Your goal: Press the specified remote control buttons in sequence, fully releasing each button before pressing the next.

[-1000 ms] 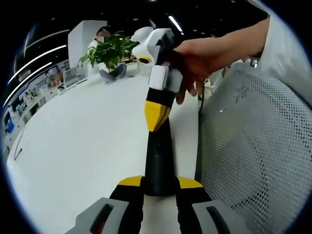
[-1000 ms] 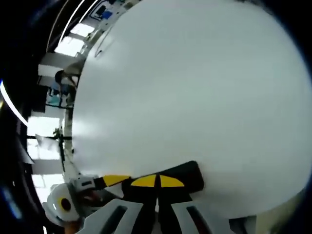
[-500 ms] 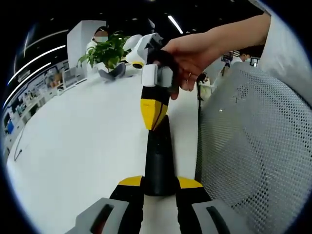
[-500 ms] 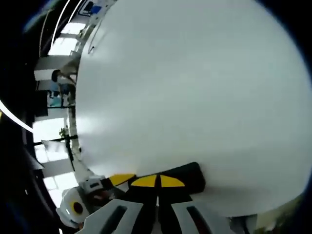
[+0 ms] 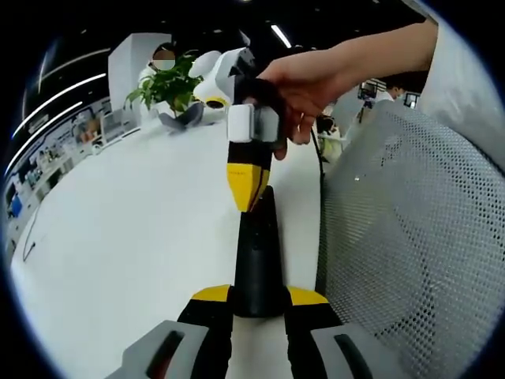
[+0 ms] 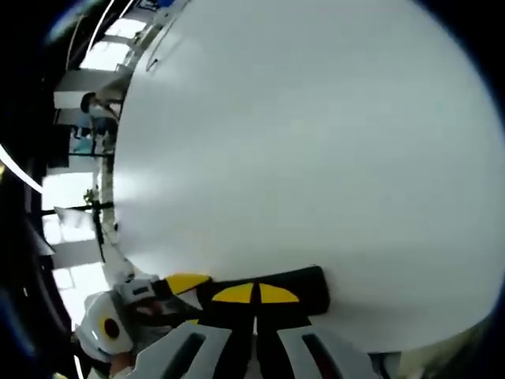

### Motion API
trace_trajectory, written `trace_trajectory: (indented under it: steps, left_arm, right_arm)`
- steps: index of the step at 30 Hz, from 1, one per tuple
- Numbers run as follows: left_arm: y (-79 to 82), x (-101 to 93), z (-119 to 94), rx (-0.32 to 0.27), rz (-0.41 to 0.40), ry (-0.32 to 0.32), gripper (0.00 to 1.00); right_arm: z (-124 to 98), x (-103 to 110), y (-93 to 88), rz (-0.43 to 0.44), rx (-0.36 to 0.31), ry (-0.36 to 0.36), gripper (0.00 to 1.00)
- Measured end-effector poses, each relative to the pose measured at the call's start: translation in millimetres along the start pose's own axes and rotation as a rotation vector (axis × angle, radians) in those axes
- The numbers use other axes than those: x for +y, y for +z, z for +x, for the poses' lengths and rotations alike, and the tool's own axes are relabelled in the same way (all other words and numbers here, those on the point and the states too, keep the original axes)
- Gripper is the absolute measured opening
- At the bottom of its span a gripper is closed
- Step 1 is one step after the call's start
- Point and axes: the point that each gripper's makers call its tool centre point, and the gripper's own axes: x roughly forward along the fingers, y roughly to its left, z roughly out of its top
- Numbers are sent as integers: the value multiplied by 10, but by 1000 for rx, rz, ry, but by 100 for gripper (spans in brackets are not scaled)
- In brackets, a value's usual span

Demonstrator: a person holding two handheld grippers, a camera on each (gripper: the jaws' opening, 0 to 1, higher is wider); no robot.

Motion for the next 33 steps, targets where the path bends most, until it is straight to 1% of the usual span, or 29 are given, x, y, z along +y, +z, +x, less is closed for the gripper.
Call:
trace_trajectory:
  steps: [5,8,12,16,19,21,26,28,30,33]
  left_arm:
    - [-1,3,2,-2,-1,0,24]
    - [2,1,-2,-3,-3,-1,24]
    - [2,2,-2,-3,-7,0,24]
    - [4,7,8,-3,-9,2,24]
    - [43,2,49,-12,-13,14,25]
    - [38,6,41,-11,-17,17,25]
    - [30,9,37,-15,-15,14,24]
    - [27,7,35,-16,-13,12,24]
    - [29,6,29,-17,-13,10,24]
    - [23,9,28,-19,-12,9,24]
  right_arm:
    - [-2,-11,-8,0,10,1,0]
    - [3,-3,-10,-3,17,-10,0]
    - [7,10,-25,-75,12,-54,0]
    - [12,13,-22,-97,-1,-84,0]
    - [14,3,-15,-132,-22,-107,0]
    - [7,11,-23,-161,-38,-116,0]
    - [0,22,-30,-221,-52,-103,0]
    - [-6,22,-35,-232,-60,-99,0]
    - [-8,12,-21,-215,-61,-89,0]
    - [-11,26,-28,-233,-49,-76,0]
